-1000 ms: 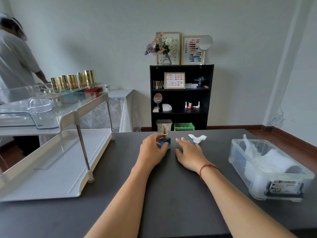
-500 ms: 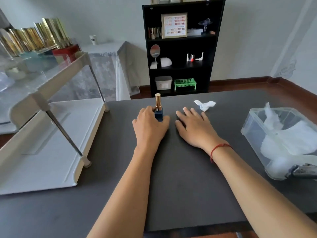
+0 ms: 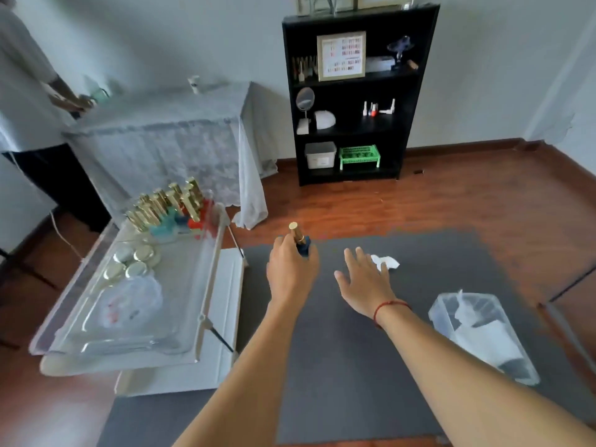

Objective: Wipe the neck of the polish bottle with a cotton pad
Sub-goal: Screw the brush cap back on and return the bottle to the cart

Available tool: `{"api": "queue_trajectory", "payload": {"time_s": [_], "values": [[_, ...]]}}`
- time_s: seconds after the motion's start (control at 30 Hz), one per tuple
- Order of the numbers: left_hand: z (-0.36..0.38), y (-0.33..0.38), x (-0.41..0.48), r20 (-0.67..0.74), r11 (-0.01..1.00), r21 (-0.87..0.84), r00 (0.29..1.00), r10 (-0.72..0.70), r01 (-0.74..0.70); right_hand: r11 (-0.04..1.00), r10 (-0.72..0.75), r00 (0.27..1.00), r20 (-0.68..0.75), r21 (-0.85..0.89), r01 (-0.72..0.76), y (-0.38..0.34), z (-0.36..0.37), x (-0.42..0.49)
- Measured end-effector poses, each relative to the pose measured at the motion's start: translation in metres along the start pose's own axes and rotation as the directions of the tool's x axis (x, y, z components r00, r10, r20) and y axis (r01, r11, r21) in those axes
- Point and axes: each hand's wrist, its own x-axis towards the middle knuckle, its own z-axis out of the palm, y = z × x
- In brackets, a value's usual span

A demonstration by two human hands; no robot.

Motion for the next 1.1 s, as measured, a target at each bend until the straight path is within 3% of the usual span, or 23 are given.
{"api": "queue_trajectory", "payload": {"time_s": [0.2,0.33,0.5,0.73,0.87,1.1], "values": [[-0.121,0.054,0.024,-0.073,0.997,-0.045,0.996,0.056,-0.06,0.982,-0.173,0.981,-0.094,0.061,0.179,-0.1,-0.079,-0.018],[-0.19,0.041,0.039,-0.152,0.998,-0.04,0.988,0.039,-0.045,0.95,-0.283,0.952,-0.119,0.099,0.295,-0.166,-0.089,-0.021],[-0.253,0.003,0.057,-0.206,1.0,0.021,0.978,0.023,-0.019,0.924,-0.354,0.934,-0.047,0.138,0.357,-0.218,-0.07,-0.02],[-0.265,-0.039,0.079,0.06,0.98,0.201,0.998,-0.014,0.002,0.923,-0.38,0.925,0.011,0.06,0.379,-0.254,-0.045,-0.016],[-0.257,-0.049,0.086,0.107,0.972,0.223,0.993,0.055,-0.078,0.924,-0.377,0.926,-0.014,0.068,0.377,-0.254,-0.034,-0.02],[-0.246,-0.052,0.093,0.1,0.97,0.229,0.993,0.062,-0.084,0.92,-0.371,0.929,-0.012,0.131,0.369,-0.255,-0.035,-0.024]]}}
